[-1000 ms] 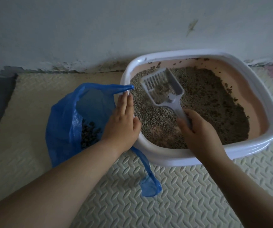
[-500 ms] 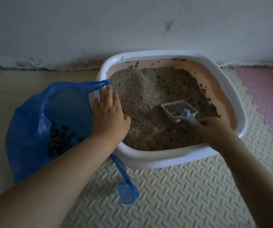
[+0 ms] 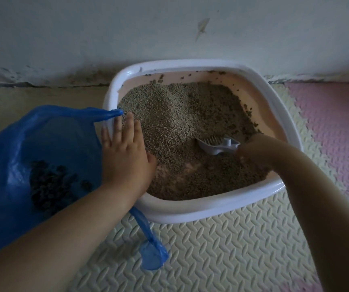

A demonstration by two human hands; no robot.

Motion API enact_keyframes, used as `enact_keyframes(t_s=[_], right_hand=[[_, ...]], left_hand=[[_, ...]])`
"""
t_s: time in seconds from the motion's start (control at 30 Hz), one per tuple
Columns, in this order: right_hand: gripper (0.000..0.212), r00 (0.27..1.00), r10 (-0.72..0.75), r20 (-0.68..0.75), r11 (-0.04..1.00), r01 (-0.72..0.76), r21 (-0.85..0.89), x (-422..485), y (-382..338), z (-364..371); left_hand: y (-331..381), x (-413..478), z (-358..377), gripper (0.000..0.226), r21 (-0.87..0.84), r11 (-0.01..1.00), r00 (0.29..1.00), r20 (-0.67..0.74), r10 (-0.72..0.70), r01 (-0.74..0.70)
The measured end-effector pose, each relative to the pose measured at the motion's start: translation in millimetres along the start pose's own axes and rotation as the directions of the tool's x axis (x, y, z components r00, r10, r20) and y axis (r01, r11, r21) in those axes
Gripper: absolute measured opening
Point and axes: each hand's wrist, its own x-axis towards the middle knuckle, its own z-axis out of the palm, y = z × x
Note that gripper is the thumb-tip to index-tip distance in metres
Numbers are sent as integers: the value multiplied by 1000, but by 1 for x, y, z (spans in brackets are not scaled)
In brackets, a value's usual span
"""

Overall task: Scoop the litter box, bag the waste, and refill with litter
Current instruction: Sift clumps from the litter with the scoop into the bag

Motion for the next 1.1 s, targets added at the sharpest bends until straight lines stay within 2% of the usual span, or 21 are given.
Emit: enact_keyframes(t_s=[0.27,0.43,0.5,0.63,0.77,0.93,1.1], right_hand=[[23,1000,-16,-17,1000,16,-20,37,-42,-18],[36,985,-8,-170,996,23,90,69,-65,-12],[38,978,-4,-210,997,19,72,78,-72,-6],[20,966,-85,-245,995,93,21,85,-62,4],[29,928,-75,-364,963,163,217,87,-40,35],[33,910,-56,-410,854,257,452,64,-35,55],[37,845,-172,-507,768,437,469,17,-25,53]], left_hand=[[0,-1,0,76,-37,999,1000,-21,1,-2],[1,0,1,76,-62,998,999,-39,-6,4],[1,1,1,75,-78,997,999,-53,-9,5],[1,0,0,74,-117,993,998,-64,-19,12],[0,0,-1,73,-130,991,998,-68,-21,12],[1,-1,-2,72,-131,991,997,-75,-29,19],[0,0,-1,73,-121,993,996,-84,-21,10]])
